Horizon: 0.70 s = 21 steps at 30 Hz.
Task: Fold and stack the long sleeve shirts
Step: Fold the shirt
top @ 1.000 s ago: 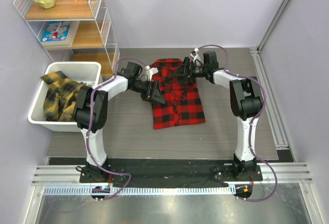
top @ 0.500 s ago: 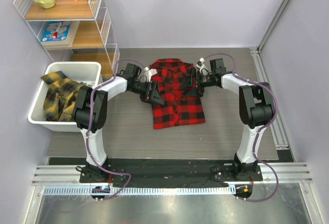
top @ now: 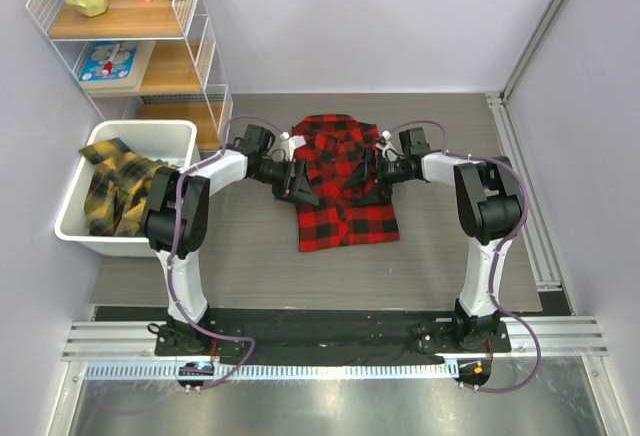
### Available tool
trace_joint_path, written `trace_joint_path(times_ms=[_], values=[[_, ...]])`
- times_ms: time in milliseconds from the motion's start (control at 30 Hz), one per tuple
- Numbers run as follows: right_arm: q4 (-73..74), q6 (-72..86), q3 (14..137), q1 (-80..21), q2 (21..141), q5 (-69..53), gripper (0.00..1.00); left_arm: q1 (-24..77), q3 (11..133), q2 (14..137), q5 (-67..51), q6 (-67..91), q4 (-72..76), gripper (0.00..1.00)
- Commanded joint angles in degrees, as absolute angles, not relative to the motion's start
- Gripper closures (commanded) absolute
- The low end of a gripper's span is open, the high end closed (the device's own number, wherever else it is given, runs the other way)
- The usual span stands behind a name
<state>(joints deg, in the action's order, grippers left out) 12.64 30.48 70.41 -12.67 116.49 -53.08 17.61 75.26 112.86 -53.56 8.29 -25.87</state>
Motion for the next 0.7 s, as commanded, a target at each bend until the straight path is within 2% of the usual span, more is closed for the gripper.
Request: trace_joint_path(times_ms=[0,200,400,667], values=[[-1.86,40.91,71.54,-13.18,117.60,-50.62,0.00,17.31,75.23,110.83,-54.84,6.94,-23.64,0.17],[-17.19,51.41,77.15,-13.10,121.28,-51.42,0.00,17.23,76.90,111.71,-54.49,6.59,-23.91,0.18],[-21.18,54.93,82.17,-12.83,127.44,-50.89,0.00,17.23,81.38,115.31,-54.41,9.30,-21.81,0.19],[-11.87,42.99,82.79,-9.67,131.22,-50.80,0.00,15.39,86.22,126.90,-50.63,17.05,-17.93,0.21]])
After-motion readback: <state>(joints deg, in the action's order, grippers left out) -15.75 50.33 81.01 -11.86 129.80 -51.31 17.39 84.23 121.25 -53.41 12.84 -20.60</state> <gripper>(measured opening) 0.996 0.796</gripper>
